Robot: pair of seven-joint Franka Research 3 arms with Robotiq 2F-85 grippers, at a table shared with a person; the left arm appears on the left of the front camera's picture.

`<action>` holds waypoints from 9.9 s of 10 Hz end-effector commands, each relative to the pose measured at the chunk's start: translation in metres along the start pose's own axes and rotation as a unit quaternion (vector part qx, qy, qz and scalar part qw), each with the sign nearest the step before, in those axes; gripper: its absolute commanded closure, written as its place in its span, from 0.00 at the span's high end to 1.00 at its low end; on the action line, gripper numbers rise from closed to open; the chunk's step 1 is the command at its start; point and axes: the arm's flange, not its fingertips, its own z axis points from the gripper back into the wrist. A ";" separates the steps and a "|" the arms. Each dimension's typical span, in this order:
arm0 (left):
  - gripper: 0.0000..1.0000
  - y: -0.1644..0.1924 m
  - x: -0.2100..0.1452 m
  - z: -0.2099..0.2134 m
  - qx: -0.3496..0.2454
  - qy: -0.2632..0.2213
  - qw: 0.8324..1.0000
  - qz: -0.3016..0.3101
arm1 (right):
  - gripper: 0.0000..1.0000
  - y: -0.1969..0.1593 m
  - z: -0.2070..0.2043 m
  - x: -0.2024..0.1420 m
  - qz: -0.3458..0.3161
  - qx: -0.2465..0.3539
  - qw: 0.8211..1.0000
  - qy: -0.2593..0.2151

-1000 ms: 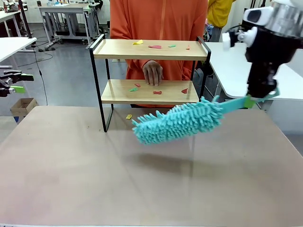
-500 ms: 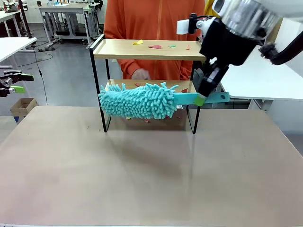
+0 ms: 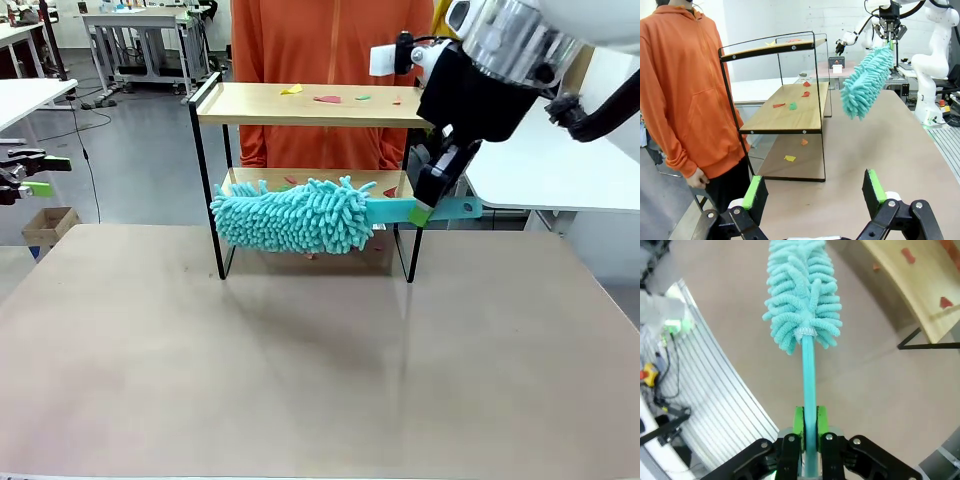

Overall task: Clean the shelf.
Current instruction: Clean the specific section of the Shelf indicated by the human with the Duster.

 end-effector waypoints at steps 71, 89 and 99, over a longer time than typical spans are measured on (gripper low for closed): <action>1.00 -0.002 0.003 0.000 -0.002 -0.004 1.000 -0.001 | 0.13 0.018 -0.023 0.000 -0.260 -0.092 0.959 -0.057; 1.00 -0.002 0.003 0.000 -0.002 -0.004 1.000 -0.001 | 0.13 0.031 0.009 -0.146 0.031 0.028 0.968 0.246; 1.00 -0.002 0.003 0.000 -0.002 -0.004 1.000 -0.001 | 0.13 0.031 0.009 -0.146 0.031 0.028 0.968 0.246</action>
